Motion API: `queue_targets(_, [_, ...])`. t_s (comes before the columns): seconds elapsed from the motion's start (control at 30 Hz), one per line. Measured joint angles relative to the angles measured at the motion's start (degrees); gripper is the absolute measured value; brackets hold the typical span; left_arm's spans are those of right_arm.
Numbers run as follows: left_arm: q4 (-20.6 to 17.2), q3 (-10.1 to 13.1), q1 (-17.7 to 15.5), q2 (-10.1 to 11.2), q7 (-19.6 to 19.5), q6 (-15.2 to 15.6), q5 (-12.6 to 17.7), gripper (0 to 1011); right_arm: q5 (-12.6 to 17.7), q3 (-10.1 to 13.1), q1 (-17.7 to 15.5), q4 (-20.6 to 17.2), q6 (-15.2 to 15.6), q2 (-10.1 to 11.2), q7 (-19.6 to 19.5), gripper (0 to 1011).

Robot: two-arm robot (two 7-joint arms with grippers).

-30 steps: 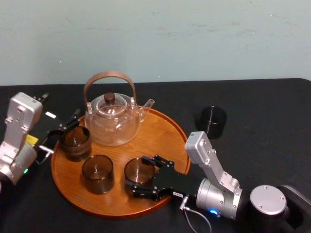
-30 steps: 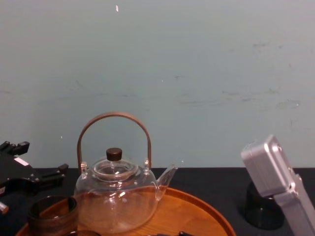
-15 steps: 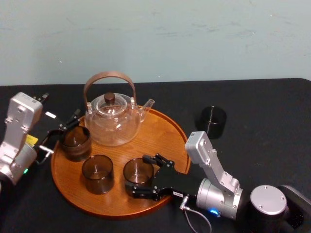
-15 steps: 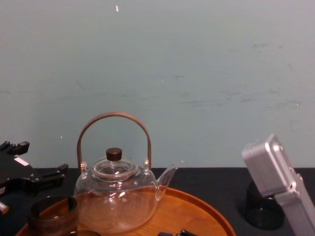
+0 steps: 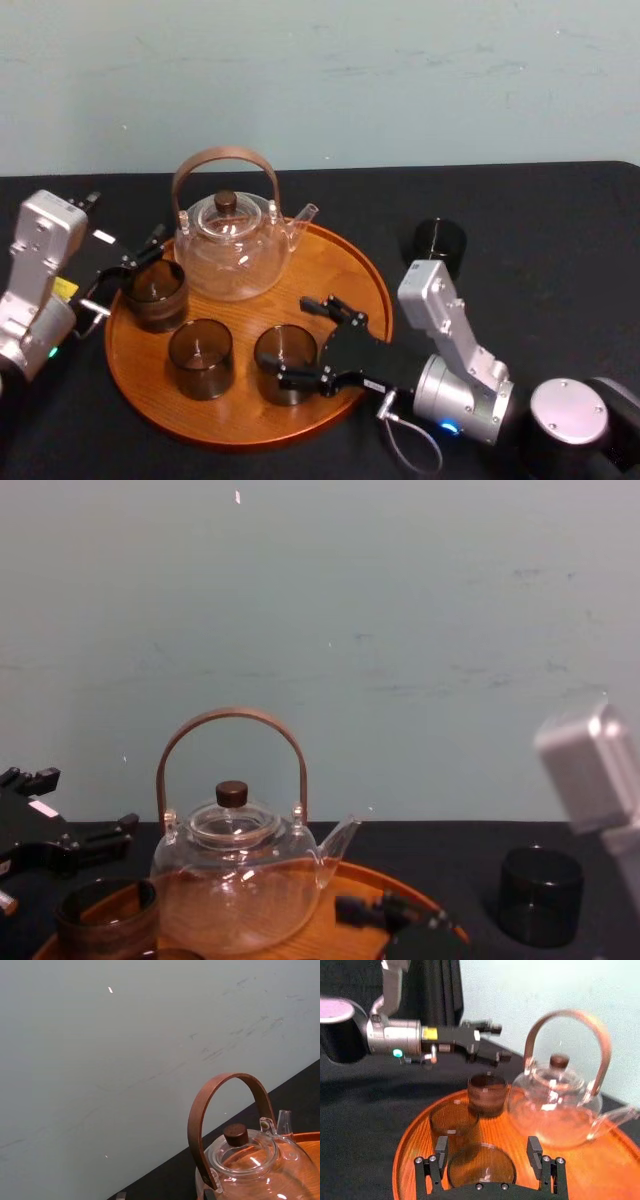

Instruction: Pick up the glass from the table and place it on the tray.

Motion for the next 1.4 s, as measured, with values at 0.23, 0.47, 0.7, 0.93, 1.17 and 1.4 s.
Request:
queue_targets(0.23, [0.0, 0.0, 0.0, 0.0, 0.0, 0.0, 0.0, 1002, -0.1, 1.8, -2.2, -5.4, -2.0, 1.9, -0.7, 1002])
queue_targets(0.47, [0.0, 0.0, 0.0, 0.0, 0.0, 0.0, 0.0, 1001, 0.5, 4.2, -4.5, -8.8, -3.1, 3.7, -1.8, 1003])
queue_targets(0.7, [0.0, 0.0, 0.0, 0.0, 0.0, 0.0, 0.0, 1001, 1.7, 8.4, -7.8, -10.0, -3.4, 5.5, -4.2, 1002])
queue_targets(0.93, [0.0, 0.0, 0.0, 0.0, 0.0, 0.0, 0.0, 1001, 2.9, 13.5, -12.5, -10.9, -4.1, 7.4, -6.6, 1002])
queue_targets(1.17, [0.0, 0.0, 0.0, 0.0, 0.0, 0.0, 0.0, 1001, 3.4, 18.1, -17.0, -11.2, -4.8, 8.5, -8.6, 1002])
queue_targets(1.4, [0.0, 0.0, 0.0, 0.0, 0.0, 0.0, 0.0, 1001, 3.3, 20.4, -18.7, -11.0, -4.7, 8.3, -9.3, 1002])
